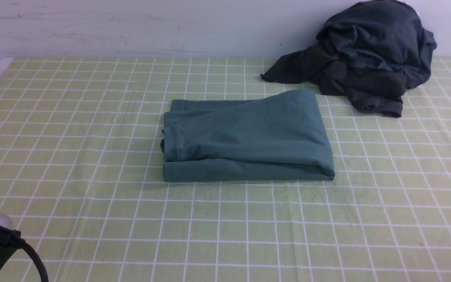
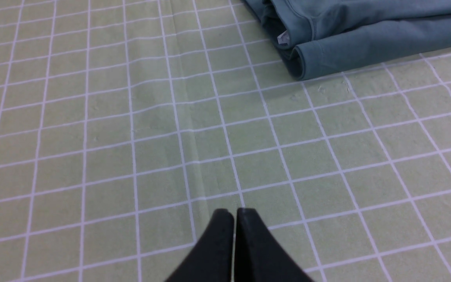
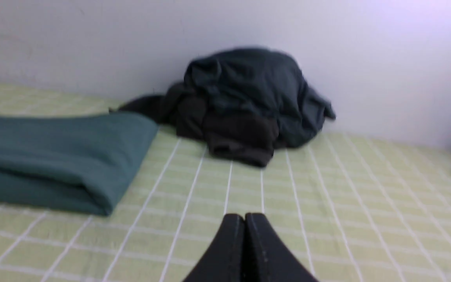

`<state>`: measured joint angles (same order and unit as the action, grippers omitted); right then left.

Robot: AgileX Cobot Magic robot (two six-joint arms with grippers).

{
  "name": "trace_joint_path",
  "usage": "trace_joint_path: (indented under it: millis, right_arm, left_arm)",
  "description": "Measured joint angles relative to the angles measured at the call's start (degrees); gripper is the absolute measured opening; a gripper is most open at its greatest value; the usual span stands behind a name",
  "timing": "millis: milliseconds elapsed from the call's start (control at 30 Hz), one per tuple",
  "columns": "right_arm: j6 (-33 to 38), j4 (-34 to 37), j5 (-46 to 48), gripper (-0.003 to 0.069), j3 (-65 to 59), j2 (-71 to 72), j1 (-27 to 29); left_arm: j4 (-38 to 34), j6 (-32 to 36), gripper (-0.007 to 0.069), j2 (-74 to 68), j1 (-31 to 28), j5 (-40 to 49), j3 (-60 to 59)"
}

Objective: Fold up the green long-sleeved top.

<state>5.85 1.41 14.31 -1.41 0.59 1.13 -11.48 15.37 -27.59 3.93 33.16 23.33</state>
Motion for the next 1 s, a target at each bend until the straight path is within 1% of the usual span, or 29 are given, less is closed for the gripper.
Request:
trace_joint_path:
  millis: [33, 67, 100, 700, 900, 1000]
  right_arm:
    - [-0.1, -0.1, 0.6, -0.0014, 0.0, 0.0, 0.0]
    - [-0.9, -0.3, 5.2, -0.0014, 0.0, 0.0, 0.2]
    - [-0.9, -0.4, 6.2, -0.0014, 0.1, 0.0, 0.2]
    - [-0.5, -0.6, 6.8, -0.0014, 0.1, 0.0, 0.2]
    - [-0.5, -0.6, 6.8, -0.0014, 0.1, 0.0, 0.2]
    - [-0.5, -0.6, 6.8, -0.0014, 0.1, 0.0, 0.2]
  left_arm:
    - [0.0, 0.0, -0.0003, 0.0, 0.0, 0.0, 0.0]
    - [0.0, 0.0, -0.0003, 0.0, 0.0, 0.1, 0.0]
    - [0.0, 0.0, -0.0003, 0.0, 0.0, 0.1, 0.0]
    - [0.0, 0.0, -0.0003, 0.2, 0.1, 0.3, 0.0]
    - [-0.3, 0.0, -0.0003, 10.6, 1.7, 2.0, -0.1]
    - [0.2, 0.0, -0.0003, 21.3, 1.9, 2.5, -0.1]
